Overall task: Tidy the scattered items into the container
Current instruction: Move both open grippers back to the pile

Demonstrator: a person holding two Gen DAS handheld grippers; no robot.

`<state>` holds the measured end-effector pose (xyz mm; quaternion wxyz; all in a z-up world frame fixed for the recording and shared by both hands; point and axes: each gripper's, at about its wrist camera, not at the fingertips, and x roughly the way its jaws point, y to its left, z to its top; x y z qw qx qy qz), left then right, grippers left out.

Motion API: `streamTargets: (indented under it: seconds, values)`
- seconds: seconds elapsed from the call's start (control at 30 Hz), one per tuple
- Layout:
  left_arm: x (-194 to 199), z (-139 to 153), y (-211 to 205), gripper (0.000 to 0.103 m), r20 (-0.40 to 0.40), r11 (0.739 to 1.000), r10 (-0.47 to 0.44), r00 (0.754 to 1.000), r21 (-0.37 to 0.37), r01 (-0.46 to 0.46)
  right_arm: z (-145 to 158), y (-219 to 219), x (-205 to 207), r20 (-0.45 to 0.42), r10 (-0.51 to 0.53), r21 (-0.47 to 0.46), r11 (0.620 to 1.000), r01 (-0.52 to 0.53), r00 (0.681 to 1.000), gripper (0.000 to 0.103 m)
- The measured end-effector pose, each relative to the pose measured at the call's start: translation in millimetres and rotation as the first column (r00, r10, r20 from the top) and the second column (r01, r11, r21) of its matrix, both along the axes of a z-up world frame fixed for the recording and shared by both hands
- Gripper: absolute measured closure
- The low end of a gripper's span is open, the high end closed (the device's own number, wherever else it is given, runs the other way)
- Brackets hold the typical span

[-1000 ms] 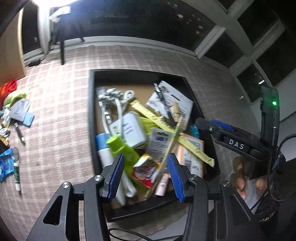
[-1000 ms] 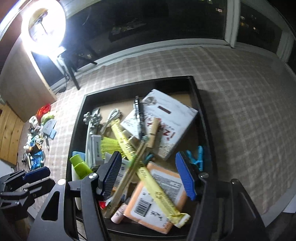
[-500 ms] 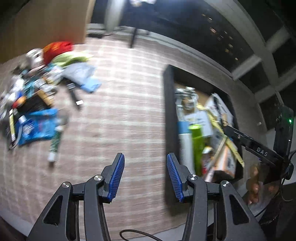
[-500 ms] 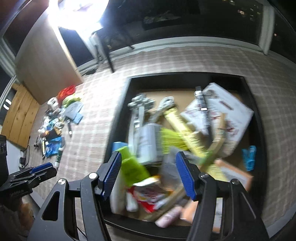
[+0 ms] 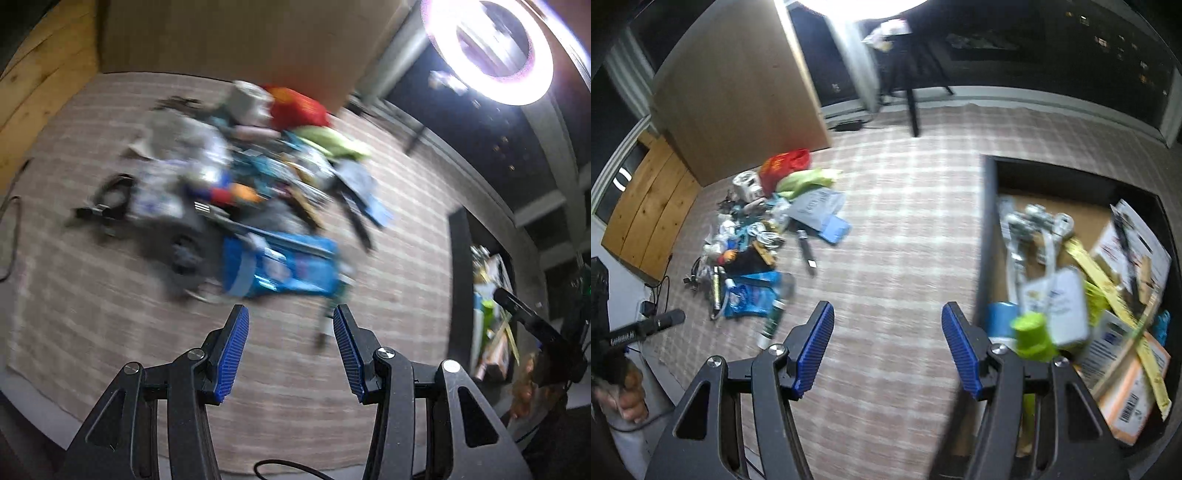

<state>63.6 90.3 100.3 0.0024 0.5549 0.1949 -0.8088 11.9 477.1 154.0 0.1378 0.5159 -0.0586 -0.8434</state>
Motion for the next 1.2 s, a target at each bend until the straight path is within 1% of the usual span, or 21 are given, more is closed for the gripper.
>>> streamTargets:
  seconds: [0.07,0.2,0.3,0.43,0.5,0.57,0.7,0.9,0.97,1.13,1.17,1.2]
  values:
    - [-5,-2,-27,0.058,0.003,0.999,0.027,1.000,-0.019,-0.027,-1,-20,-6,0.005,0.024,0.007,1.000,-0.024,1.000,0.043]
    - [-19,-10,-68,0.058,0.021,0.998,0.058,0.998,-0.003,-0.058,-10,-61,-23,0.029,0.105,0.025,0.994,-0.106,0.994,0.043]
    - [-32,-17,-88,0.058,0.033,0.998,0.069,0.997,0.000,-0.069,-19,-88,-38,0.056,0.148,0.051,0.987,-0.151,0.987,0.045]
    - [-53,-29,-109,0.058,0.070,0.995,0.094,0.993,0.032,-0.096,-32,-117,-59,0.094,0.199,0.086,0.974,-0.207,0.975,0.047]
    - [-65,-36,-110,0.058,0.090,0.996,0.082,0.993,0.027,-0.084,-39,-129,-69,0.118,0.227,0.101,0.966,-0.239,0.967,0.049]
    - [-77,-43,-110,0.058,0.113,0.996,0.085,0.990,0.005,-0.086,-48,-139,-80,0.142,0.243,0.114,0.959,-0.260,0.959,0.050]
    - [-93,-56,-106,0.057,0.143,0.997,0.074,0.987,-0.022,-0.072,-59,-155,-95,0.164,0.274,0.131,0.946,-0.296,0.948,0.050]
    - [-104,-67,-102,0.057,0.177,0.994,0.068,0.982,-0.099,-0.050,-75,-167,-110,0.198,0.314,0.126,0.931,-0.342,0.929,0.050]
    - [-107,-69,-101,0.057,0.183,0.990,0.071,0.981,-0.135,-0.046,-79,-169,-113,0.207,0.319,0.126,0.929,-0.349,0.925,0.050]
    - [-110,-75,-99,0.057,0.200,0.987,0.062,0.978,-0.158,-0.030,-89,-176,-118,0.226,0.334,0.122,0.922,-0.366,0.915,0.050]
    - [-110,-76,-98,0.057,0.203,0.986,0.064,0.977,-0.163,-0.031,-91,-178,-119,0.228,0.335,0.126,0.921,-0.369,0.914,0.053]
    - [-111,-78,-98,0.056,0.208,0.987,0.064,0.976,-0.161,-0.030,-93,-180,-121,0.232,0.333,0.131,0.920,-0.369,0.914,0.058]
